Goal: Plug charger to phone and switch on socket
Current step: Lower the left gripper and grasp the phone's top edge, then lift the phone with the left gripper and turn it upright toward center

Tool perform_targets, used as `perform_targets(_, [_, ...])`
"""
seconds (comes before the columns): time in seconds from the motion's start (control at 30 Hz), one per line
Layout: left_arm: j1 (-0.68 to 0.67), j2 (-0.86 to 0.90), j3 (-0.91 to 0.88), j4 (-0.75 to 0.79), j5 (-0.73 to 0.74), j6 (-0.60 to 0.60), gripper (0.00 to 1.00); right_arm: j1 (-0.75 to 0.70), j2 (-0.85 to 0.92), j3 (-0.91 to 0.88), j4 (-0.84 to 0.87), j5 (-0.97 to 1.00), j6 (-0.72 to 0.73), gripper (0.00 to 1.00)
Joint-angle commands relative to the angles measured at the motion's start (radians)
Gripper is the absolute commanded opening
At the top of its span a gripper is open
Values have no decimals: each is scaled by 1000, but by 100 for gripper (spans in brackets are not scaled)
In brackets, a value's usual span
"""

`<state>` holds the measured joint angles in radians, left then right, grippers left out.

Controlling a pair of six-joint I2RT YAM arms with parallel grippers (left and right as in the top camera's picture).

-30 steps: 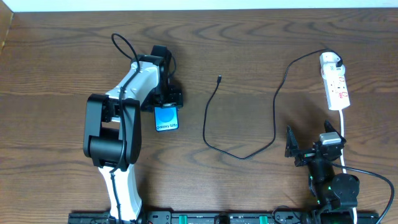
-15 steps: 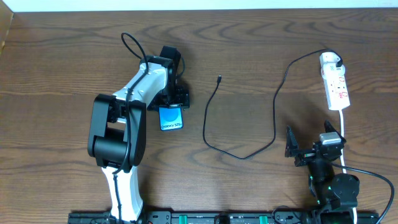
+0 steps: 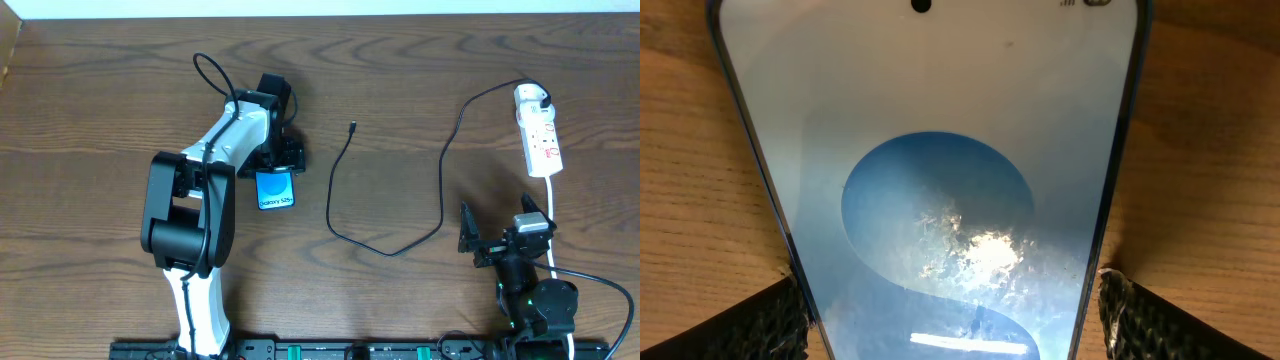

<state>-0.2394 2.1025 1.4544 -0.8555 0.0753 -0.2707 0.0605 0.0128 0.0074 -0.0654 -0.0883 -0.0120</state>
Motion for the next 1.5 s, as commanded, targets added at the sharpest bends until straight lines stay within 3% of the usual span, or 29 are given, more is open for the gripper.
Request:
perform_targets(0.0, [0,64,-50,8,-73,-10,91,6,-3,-2,-3,8,-4,99])
perform_targets(0.3, [0,64,-51,11,-73,8,69,6,-3,-2,-3,8,-4,99])
perform_targets(0.67, [3,50,-28,-1,-72,7,68,6,-3,-2,-3,8,-4,99])
perform_targets(1.03, [3,-110,-14,-33,-64,6,68,6,-3,-2,-3,8,-4,99])
perform_targets(1.3, [3,-224,-14,-37,51,-77,68,6,-3,-2,-3,8,-4,99])
perform_targets(1.47, [3,-229,-14,-42,207,-121,67,6,-3,-2,-3,8,-4,99])
